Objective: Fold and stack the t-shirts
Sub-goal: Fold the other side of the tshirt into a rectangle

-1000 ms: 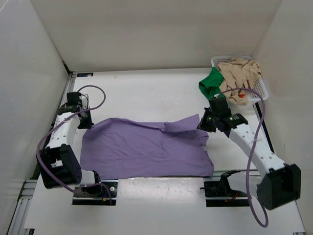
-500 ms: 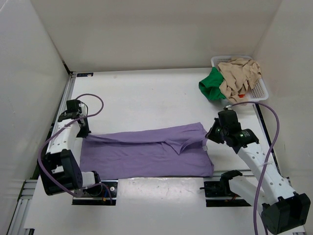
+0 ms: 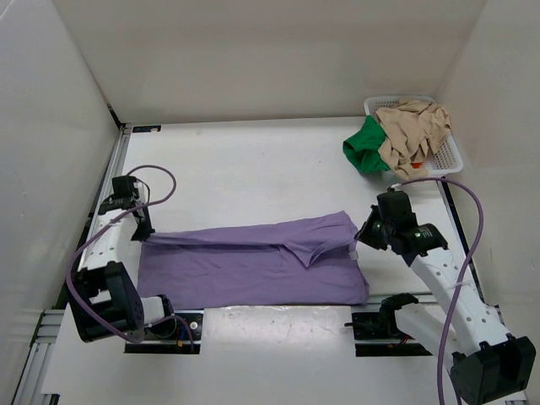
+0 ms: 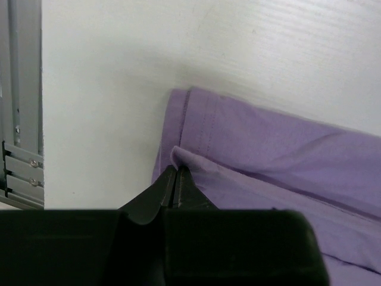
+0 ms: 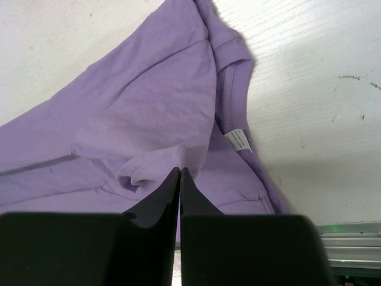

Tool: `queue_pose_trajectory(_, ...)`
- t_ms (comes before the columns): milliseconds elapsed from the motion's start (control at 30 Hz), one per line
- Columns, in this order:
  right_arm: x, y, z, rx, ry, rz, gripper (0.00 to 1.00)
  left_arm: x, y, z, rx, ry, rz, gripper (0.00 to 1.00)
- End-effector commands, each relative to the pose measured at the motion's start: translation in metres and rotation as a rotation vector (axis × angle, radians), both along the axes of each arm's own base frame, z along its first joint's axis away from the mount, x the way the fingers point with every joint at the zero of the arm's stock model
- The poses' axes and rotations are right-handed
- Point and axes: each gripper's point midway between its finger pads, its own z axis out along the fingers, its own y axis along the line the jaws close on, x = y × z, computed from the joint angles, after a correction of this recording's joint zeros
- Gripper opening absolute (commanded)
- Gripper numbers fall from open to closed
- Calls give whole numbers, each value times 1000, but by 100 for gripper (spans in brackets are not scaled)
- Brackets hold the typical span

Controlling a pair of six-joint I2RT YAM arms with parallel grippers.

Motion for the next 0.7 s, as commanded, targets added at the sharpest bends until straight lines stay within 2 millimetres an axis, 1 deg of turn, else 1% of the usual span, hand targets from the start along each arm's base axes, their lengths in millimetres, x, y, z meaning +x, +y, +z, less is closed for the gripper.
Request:
queue_pose_trajectory(0, -10, 2, -5, 31, 29, -2, 0, -12, 3, 0, 24, -14, 16, 10)
queue_pose_trajectory(33, -9, 2, -7, 31, 28, -2, 0, -15, 2, -4, 22, -4, 16, 10)
queue_pose_trajectory(67, -10, 5, -8, 46, 31, -2, 0, -17, 1, -4, 22, -5, 16, 12)
queue_pose_trajectory(100, -10, 5, -9, 46, 31, -2, 0, -22, 0, -9, 19, 10, 16, 16)
queue_pose_trajectory(167, -12, 4, -17, 41, 45, -2, 0, -25, 0, -10, 18, 11, 16, 18)
queue_pose_trajectory(200, -12, 4, -17, 41, 46, -2, 0, -28, 1, -13, 24, 22, 19, 20)
queue_pose_trajectory(233, -15, 5, -22, 44, 69, 4, 0, -28, 1, -13, 24, 22, 20, 21)
queue_pose_trajectory(267, -15, 5, -22, 44, 69, 4, 0, -31, 2, -13, 38, 26, 26, 22)
queue_pose_trajectory(333, -14, 7, -23, 50, 73, 10, 0, -35, 8, -11, 47, 24, 51, 25)
queue_pose_trajectory(367, -16, 7, -27, 47, 82, 9, 0, -40, 13, -6, 50, 11, 81, 28)
queue_pose_trajectory(433, -18, 6, -30, 44, 91, 9, 0, -44, 13, -1, 35, 7, 89, 28)
queue_pose_trajectory(467, -16, 7, -29, 47, 82, 9, 0, -49, 14, 0, 33, 15, 99, 30)
queue_pose_trajectory(500, -16, 7, -29, 47, 82, 9, 0, -52, 13, 2, 33, 13, 100, 40)
queue_pose_trajectory(533, -18, 6, -33, 44, 92, 9, 0, -59, 10, 3, 25, 43, 99, 44)
queue_pose_trajectory(567, -18, 6, -33, 44, 92, 9, 0, -58, 11, 9, 29, 30, 99, 49)
queue_pose_trajectory(600, -16, 6, -32, 47, 84, 9, 0, -53, 8, 13, 11, 10, 89, 53)
queue_pose_trajectory(633, -16, 6, -34, 43, 94, 9, 0, -48, 1, 19, 13, 4, 53, 60)
queue_pose_trajectory(667, -13, 6, -34, 45, 89, 0, 0, -33, -4, 35, 15, -49, 17, 61)
